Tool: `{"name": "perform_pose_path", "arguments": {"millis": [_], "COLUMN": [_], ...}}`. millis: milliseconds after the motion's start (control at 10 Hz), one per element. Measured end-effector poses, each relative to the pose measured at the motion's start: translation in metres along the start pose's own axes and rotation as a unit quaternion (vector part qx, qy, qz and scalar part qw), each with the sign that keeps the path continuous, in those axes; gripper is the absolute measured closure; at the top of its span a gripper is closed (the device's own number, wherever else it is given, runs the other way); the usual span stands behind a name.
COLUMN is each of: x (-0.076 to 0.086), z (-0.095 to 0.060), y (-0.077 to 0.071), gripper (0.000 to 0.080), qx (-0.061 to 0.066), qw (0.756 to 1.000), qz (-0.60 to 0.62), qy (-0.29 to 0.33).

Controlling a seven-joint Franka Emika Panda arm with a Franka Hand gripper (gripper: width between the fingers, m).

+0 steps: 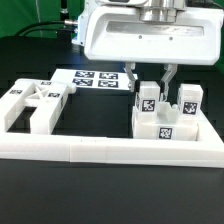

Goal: Assemble chair

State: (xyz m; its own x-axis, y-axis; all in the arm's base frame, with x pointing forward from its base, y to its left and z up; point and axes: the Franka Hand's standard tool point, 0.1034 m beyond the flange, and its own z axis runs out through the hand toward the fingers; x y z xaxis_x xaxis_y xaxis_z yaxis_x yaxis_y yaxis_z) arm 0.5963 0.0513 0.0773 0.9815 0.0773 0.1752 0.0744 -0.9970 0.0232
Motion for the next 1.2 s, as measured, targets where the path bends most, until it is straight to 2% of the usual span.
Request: {"name": "perform_pose_path", "arguments": {"millis": [400, 600, 900, 1200], "x": [0.0000, -0.0009, -0.0014, -0.0006], "z": [0.0000, -0.0005, -0.0010, -0.0014], "y": [0.0000, -0.0031, -0.0015, -0.0003], "gripper": [0.0514, 0.0514, 0.0514, 0.0514], "qx": [0.001, 0.000, -0.001, 0.002], "qw": [0.999, 0.990, 0.963, 0.923], "qz": [0.039, 0.142, 0.268, 0.385], "qy": [0.000, 0.001, 0.007, 0.010]}}
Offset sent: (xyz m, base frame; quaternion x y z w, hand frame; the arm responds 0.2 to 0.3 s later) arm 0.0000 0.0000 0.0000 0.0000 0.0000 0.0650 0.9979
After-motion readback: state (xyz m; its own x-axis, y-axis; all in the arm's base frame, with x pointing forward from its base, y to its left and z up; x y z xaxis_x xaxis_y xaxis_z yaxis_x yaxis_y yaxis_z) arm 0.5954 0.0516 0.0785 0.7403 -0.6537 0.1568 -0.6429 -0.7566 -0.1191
